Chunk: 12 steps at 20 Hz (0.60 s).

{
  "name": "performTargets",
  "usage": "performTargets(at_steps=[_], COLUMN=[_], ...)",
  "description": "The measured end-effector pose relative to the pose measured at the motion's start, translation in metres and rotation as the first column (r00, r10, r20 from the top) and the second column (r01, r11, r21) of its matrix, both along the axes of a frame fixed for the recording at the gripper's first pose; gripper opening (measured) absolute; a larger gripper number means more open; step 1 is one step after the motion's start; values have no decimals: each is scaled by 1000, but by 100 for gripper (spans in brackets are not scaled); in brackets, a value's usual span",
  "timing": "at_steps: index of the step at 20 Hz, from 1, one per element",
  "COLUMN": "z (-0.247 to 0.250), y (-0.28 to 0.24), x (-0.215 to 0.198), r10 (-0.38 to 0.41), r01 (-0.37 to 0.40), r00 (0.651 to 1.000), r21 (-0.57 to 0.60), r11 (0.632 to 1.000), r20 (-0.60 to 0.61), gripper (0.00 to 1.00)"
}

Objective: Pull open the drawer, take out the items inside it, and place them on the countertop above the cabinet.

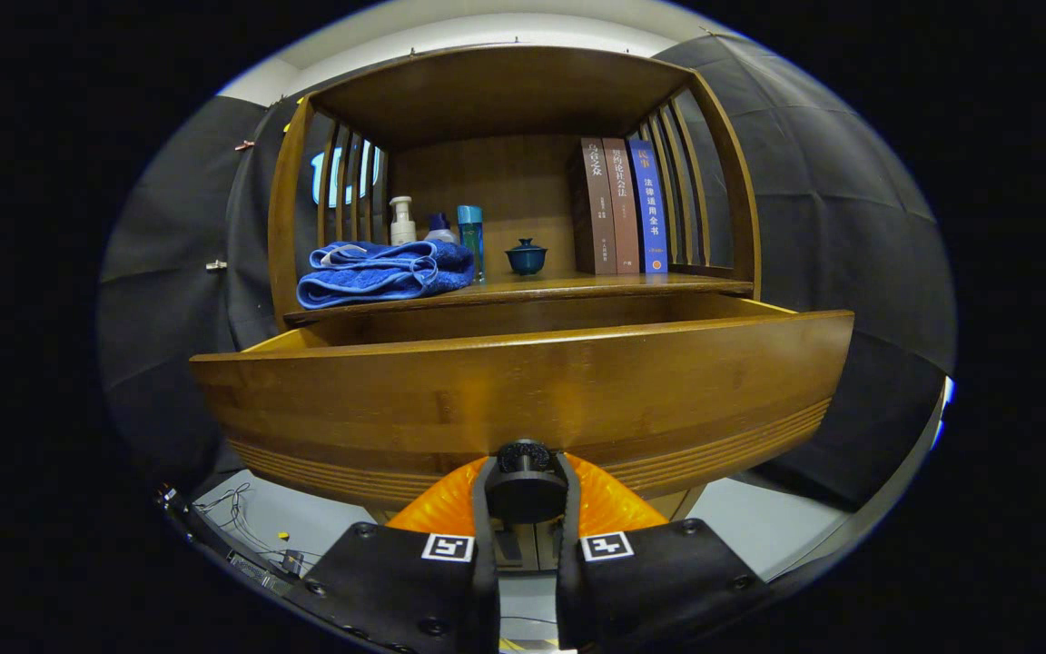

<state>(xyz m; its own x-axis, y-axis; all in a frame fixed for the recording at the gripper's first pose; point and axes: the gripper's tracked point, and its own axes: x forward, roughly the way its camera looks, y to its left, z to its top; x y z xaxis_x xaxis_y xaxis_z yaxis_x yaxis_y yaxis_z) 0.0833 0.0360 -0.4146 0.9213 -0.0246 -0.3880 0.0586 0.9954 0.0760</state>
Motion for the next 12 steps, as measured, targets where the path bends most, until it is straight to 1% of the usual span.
performTargets(at_steps=[3,6,10,12], z=[-2,-4,6,22], y=[-1,-1,-18,-23], x=[0,-5,-13,-17], r10=[-10,-14,-58,-63], r01=[10,14,58,60], r00=[1000,1000,998,997], r21=[-4,9,17,65], r11=[1000,1000,998,996], r20=[1,-1,17,42], gripper=[29,39,100,99])
